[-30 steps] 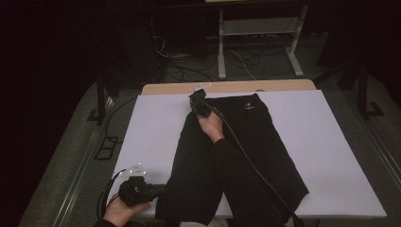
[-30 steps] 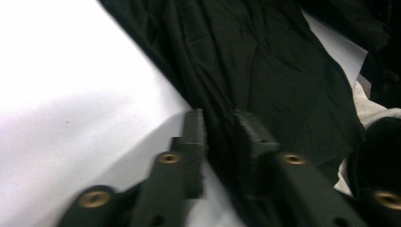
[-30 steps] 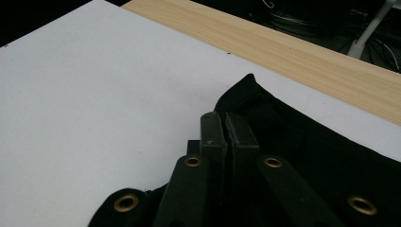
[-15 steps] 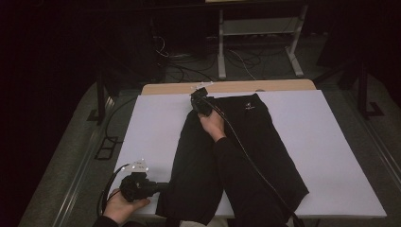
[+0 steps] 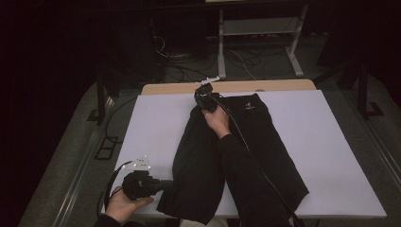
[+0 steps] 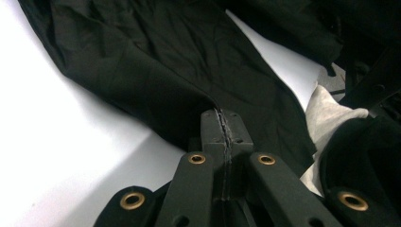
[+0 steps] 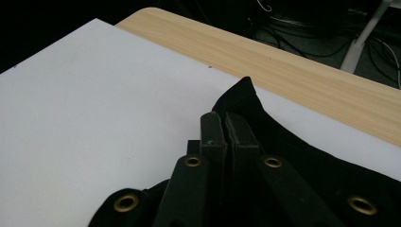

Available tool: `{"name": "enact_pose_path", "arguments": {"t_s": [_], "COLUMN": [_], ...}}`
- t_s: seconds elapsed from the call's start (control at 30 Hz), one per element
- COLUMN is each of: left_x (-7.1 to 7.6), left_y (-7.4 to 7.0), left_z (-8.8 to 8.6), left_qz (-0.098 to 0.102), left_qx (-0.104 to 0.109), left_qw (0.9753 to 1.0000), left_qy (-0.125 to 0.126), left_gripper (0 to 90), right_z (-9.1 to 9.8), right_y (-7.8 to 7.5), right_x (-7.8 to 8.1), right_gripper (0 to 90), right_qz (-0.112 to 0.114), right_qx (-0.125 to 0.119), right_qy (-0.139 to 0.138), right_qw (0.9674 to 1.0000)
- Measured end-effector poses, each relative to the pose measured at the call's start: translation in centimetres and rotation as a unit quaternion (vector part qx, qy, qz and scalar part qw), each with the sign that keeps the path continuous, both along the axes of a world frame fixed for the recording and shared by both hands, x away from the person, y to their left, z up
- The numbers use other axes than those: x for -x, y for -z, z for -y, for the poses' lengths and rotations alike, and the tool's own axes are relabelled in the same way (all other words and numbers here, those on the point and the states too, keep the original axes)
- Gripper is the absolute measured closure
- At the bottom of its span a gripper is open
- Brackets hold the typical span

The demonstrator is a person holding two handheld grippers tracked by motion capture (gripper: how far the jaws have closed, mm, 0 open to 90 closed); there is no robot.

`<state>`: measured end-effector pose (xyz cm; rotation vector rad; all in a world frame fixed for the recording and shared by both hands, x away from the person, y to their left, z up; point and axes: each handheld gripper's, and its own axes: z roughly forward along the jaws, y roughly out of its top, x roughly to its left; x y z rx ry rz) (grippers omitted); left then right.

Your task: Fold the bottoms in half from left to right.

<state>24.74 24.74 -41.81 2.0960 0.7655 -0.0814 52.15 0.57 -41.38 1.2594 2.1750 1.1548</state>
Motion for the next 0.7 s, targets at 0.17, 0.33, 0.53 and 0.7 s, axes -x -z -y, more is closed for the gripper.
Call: {"name": "enact_pose_path", "arguments": {"t_s": [0.17, 0.33, 0.53, 0.7], "left_x": [0.1, 0.2, 0.3, 0.5], "left_y": [-0.6, -0.8, -1.1, -1.6], "left_z": [0.8, 1.3, 2.1, 3.1], "left_qz": [0.004, 0.005, 0.009, 0.009], "left_qx": [0.007, 0.011, 0.019, 0.029], "left_qw": [0.9999, 0.9997, 0.9992, 0.9983], "left_qy": [0.012, 0.022, 0.034, 0.05], "left_gripper": [88.9, 88.8, 88.8, 88.8], "right_z": [0.9, 1.6, 2.4, 3.7], "right_y": [-0.5, -0.8, -0.9, -1.2], "right_x": [0.0, 0.0, 0.1, 0.1], "right_gripper": [85.9, 85.9, 85.9, 85.9], "right_qz": [0.001, 0.003, 0.0, -0.007], "right_qx": [-0.001, 0.0, 0.002, -0.001], "right_qy": [0.005, 0.007, 0.014, 0.023], "right_qw": [1.0, 1.0, 0.9999, 0.9997]}}
